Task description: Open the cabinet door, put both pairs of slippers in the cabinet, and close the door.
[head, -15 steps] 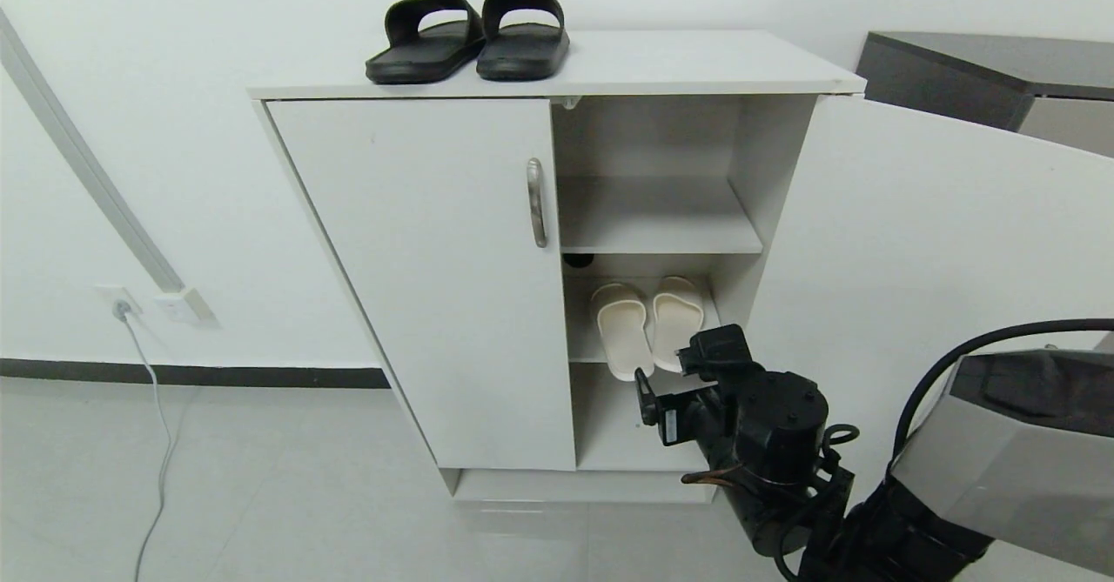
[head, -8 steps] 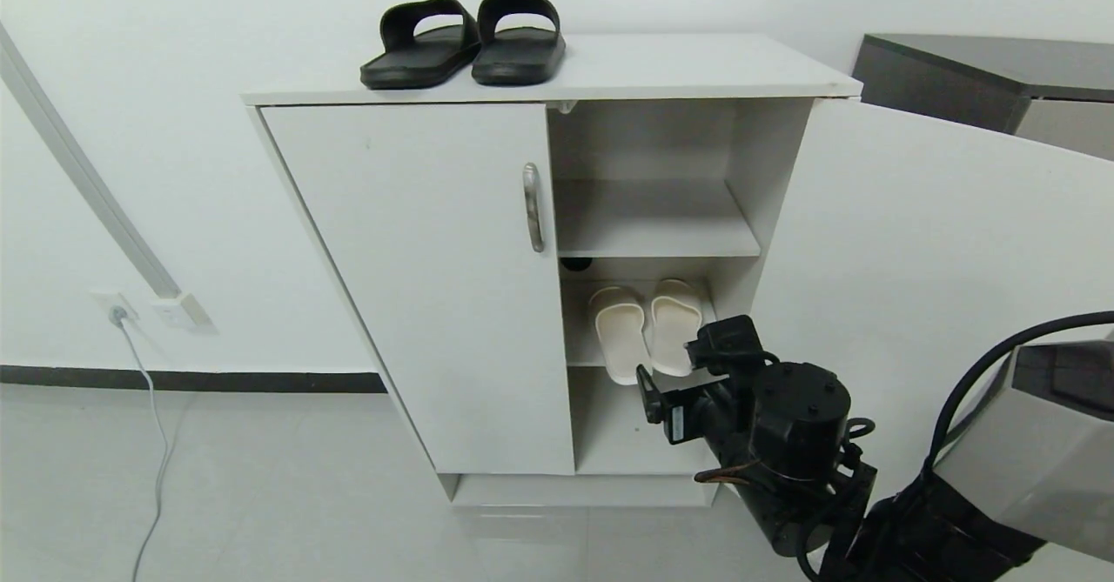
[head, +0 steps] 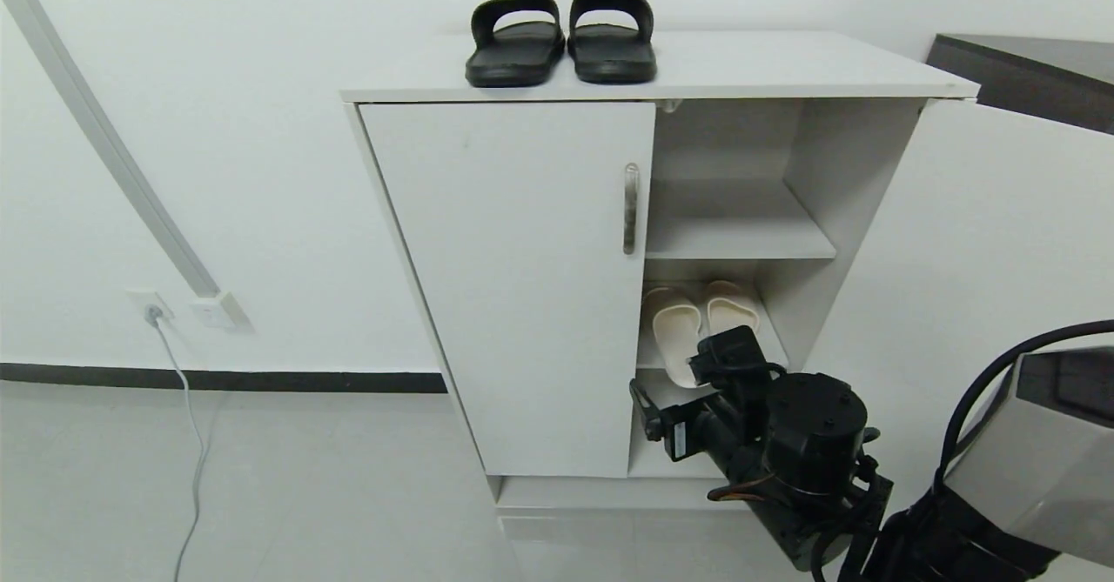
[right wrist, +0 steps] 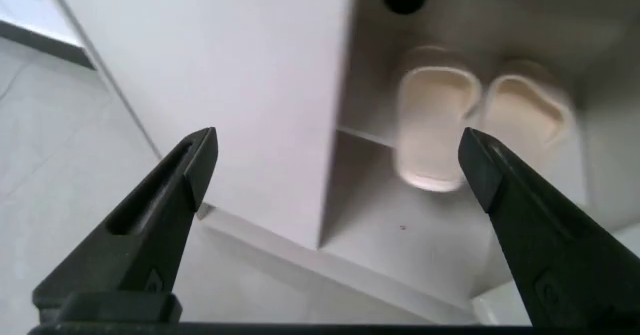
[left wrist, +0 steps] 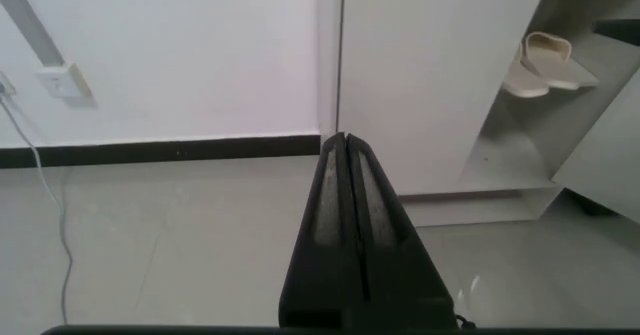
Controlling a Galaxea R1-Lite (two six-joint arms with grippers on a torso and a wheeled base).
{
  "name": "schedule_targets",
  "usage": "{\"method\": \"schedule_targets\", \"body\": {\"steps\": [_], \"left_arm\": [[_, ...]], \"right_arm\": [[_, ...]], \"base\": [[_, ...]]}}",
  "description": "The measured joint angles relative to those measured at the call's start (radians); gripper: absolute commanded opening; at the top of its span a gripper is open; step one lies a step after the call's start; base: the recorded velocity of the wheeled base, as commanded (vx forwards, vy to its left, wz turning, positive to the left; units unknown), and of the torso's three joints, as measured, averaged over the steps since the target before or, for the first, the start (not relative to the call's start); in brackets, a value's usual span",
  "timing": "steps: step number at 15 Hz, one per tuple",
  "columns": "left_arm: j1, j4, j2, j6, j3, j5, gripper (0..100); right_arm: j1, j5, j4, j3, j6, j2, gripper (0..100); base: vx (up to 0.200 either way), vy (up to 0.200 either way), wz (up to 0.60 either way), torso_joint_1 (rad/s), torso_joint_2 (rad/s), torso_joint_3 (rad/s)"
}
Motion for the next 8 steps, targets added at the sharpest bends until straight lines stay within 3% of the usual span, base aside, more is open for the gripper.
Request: {"method": "schedule_targets", "body": {"steps": [5,8], "left_arm": [[0.0,0.0,0.0,0.0,0.0,0.0,0],[-0.001,0.0,0.0,-0.007,0.0,0.001,0]], "right_arm": [[0.005,0.034,-0.009,0.027,-0.009,0.0,100],[0.009,0.07,-0.031,0.049,-0.009,0.001,100]], "base": [[0.0,0.2,0.0,0.002,0.0,0.002],[0.0,0.0,0.0,0.0,0.0,0.0]]}}
